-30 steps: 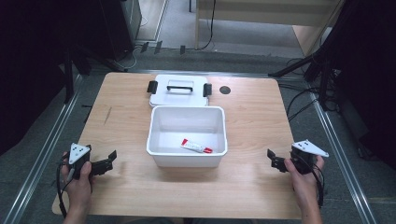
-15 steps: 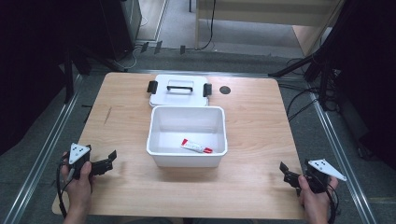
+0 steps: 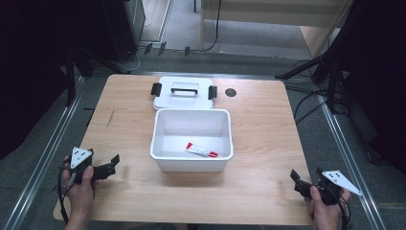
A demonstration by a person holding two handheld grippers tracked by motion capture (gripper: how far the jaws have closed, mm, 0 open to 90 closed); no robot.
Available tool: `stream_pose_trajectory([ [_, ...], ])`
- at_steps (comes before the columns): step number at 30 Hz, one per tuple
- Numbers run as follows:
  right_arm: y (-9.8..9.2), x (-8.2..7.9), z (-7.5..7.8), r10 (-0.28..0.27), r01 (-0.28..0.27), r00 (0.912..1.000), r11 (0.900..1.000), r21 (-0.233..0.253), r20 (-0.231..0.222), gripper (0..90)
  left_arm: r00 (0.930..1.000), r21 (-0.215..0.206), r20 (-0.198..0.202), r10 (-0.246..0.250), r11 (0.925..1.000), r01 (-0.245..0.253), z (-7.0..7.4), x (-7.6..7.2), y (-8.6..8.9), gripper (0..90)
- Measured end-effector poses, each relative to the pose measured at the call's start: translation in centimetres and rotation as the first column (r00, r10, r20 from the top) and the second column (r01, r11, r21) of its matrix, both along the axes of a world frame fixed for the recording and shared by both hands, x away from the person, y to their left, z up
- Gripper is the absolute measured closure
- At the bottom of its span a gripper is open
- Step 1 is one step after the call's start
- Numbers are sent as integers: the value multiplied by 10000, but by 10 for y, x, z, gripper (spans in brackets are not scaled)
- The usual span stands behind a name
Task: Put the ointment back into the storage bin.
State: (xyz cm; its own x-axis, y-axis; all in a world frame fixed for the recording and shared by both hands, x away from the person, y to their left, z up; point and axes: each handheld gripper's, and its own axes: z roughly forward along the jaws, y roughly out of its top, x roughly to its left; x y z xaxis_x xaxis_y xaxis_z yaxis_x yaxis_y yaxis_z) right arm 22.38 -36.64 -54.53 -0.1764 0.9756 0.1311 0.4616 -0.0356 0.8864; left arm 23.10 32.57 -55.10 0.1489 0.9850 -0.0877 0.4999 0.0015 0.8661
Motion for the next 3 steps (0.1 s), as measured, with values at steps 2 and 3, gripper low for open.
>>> stream_pose_trajectory([
  [2, 1, 0, 0, 75, -75, 10000, 10000, -17, -19, 1, 10000, 13, -16, 5, 10000, -5, 0, 0, 0, 0],
  [3, 1, 0, 0, 104, -104, 9999, 9999, -36, -9, 10, 10000, 9, -13, 9, 10000, -9, 0, 0, 0, 0],
])
